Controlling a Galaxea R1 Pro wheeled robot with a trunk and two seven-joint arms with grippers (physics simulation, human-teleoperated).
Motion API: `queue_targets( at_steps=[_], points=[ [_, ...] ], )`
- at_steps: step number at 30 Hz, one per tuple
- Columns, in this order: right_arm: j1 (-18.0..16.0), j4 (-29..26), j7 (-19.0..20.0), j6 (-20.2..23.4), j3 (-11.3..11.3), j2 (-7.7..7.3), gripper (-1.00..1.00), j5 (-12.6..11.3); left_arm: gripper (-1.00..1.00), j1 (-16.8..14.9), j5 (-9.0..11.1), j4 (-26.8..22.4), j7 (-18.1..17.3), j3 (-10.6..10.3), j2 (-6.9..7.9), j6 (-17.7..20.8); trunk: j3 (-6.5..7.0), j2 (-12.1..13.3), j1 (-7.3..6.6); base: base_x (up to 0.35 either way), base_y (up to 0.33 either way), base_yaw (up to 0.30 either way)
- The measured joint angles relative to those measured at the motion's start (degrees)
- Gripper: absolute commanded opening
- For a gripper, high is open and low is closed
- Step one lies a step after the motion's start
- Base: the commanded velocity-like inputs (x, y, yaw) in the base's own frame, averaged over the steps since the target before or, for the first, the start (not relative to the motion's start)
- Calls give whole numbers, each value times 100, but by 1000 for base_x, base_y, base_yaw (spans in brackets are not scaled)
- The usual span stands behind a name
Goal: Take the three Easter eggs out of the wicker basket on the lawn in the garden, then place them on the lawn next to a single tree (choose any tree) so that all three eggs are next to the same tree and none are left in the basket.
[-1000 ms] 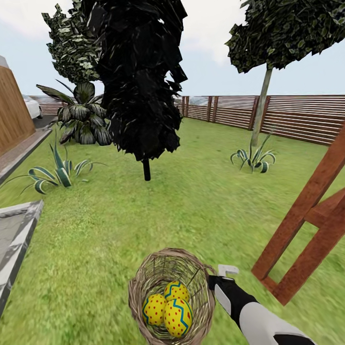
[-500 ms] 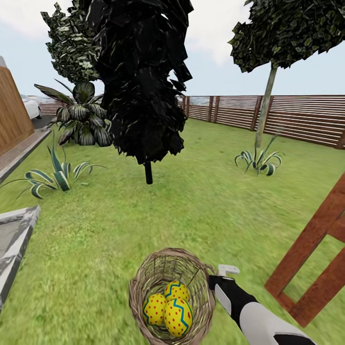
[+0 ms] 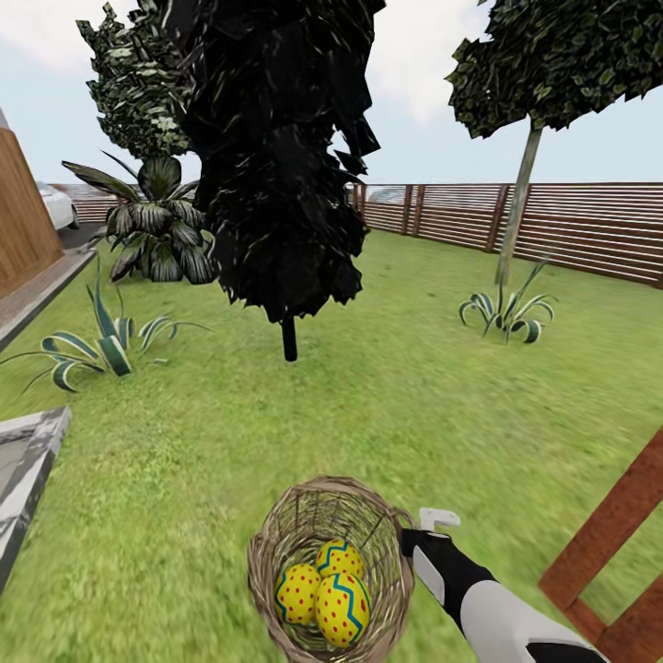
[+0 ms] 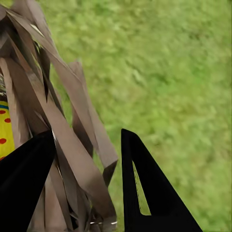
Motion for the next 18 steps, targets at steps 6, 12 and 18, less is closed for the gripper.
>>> queue_targets(
  at_steps=[6,12,18],
  points=[
    [0,7,-2,0,4,3,-100,-7,100,0,-9,0,0,0,-3,0,0,0,0,331,144,-15],
    [0,10,2,1,17,0,-100,1,100,-4,19,243,0,-1,-3,-11,0,0,0,331,144,-129],
    [0,10,5,1,5,0,-100,0,100,-10,27,342,0,0,-3,-118,0,0,0,331,140,-17]
  ],
)
